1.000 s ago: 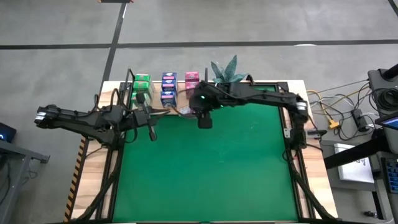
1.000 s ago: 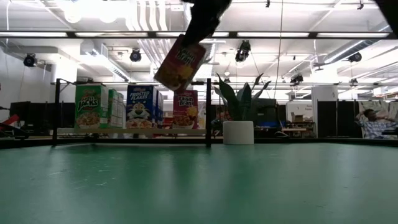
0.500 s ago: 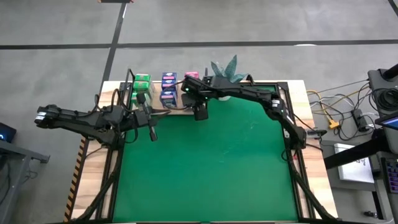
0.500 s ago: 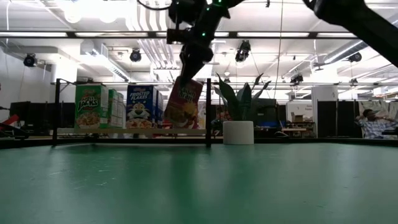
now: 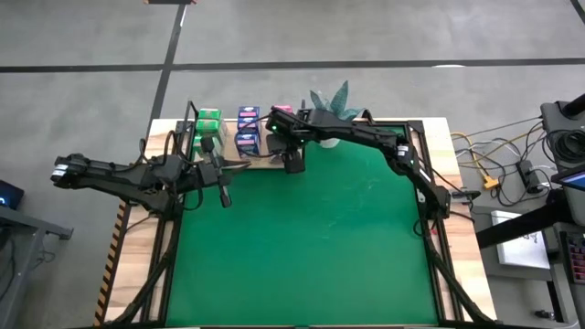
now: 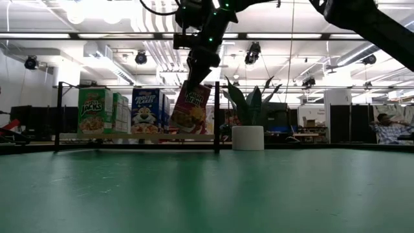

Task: Stack cereal on shelf
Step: Put the pink cereal box on the shelf aligned with the other pink cereal boxes

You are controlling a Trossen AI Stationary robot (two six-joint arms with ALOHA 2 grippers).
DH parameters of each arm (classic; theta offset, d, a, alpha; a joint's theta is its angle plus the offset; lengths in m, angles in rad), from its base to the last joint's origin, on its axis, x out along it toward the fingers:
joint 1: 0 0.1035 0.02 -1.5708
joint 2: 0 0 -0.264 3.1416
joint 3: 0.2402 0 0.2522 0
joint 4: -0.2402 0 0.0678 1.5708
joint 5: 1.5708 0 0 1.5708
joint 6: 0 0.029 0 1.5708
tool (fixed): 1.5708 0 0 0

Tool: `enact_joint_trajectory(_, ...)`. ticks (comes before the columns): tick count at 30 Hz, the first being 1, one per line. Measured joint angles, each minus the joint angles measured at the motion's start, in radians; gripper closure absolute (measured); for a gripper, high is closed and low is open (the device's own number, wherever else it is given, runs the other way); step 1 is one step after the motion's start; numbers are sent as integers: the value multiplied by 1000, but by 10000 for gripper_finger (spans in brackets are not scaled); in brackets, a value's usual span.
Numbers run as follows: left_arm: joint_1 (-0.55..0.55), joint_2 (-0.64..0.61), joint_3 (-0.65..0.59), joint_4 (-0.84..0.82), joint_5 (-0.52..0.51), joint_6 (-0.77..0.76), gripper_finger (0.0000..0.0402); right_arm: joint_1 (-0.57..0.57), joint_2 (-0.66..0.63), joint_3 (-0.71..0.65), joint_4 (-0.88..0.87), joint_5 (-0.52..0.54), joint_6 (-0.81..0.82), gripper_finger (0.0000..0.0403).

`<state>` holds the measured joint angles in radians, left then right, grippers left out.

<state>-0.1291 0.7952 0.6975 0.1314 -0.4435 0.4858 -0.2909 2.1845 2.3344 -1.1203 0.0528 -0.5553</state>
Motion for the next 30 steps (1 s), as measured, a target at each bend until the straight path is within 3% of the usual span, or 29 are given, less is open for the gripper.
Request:
enact_joint_trajectory(22,0,2,0,0,0,0,402,0,1,0,26,3,-4,143)
enact_joint_trajectory(30,0,2,0,-8,0,0,402,1,-30,-1,26,27,18,148)
